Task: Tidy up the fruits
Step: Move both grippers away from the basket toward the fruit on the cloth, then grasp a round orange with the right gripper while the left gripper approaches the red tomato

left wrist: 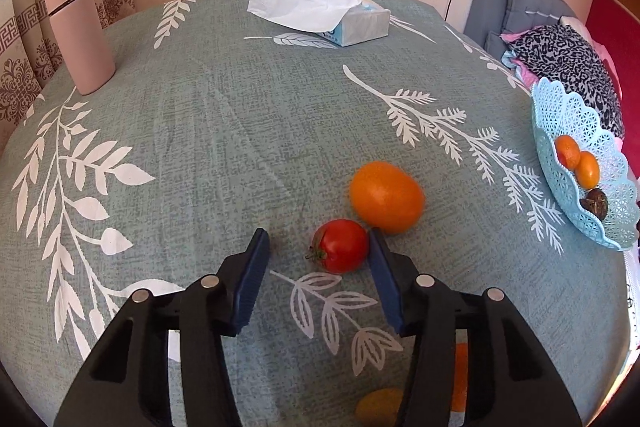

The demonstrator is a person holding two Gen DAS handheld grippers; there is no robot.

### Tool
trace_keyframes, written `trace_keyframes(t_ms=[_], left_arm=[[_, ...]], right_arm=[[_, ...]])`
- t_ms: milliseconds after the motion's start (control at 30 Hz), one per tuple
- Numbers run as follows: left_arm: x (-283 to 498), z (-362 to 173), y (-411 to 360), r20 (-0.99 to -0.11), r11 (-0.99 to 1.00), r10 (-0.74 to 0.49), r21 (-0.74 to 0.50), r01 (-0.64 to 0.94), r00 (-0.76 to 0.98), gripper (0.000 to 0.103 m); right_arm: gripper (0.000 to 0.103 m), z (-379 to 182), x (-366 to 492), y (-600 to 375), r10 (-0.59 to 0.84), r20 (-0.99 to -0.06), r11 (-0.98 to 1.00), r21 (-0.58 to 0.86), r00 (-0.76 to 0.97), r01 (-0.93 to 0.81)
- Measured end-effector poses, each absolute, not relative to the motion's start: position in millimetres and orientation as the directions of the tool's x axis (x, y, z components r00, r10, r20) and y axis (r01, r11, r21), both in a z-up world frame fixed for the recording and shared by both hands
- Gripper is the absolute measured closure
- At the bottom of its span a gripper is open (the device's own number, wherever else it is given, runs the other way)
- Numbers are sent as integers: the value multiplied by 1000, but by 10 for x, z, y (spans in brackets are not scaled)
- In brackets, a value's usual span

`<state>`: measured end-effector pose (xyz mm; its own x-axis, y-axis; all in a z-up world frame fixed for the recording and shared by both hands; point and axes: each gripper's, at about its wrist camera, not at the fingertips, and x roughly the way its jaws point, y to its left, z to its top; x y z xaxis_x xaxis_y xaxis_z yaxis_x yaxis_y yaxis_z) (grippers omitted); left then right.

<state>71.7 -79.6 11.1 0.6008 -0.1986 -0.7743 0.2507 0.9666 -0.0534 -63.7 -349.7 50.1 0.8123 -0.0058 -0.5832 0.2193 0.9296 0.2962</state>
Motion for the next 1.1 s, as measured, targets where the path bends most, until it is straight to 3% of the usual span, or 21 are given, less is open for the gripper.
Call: trace_keyframes(t_ms=[200,700,1100], left_arm=[[676,142,-795,-767,959,-229,-70,276,600,72],[398,528,-461,-685,978,-190,-66,199,703,75],[190,518,-174,-673,982,-183,-86,170,717,75]], right_arm=[[42,448,-608,-3445,7,-597,935,289,802,207],[42,418,-471,-2899,160,-621,955,294,767,38],[42,190,-187,-2290,383,-689,900,427,615,-81]])
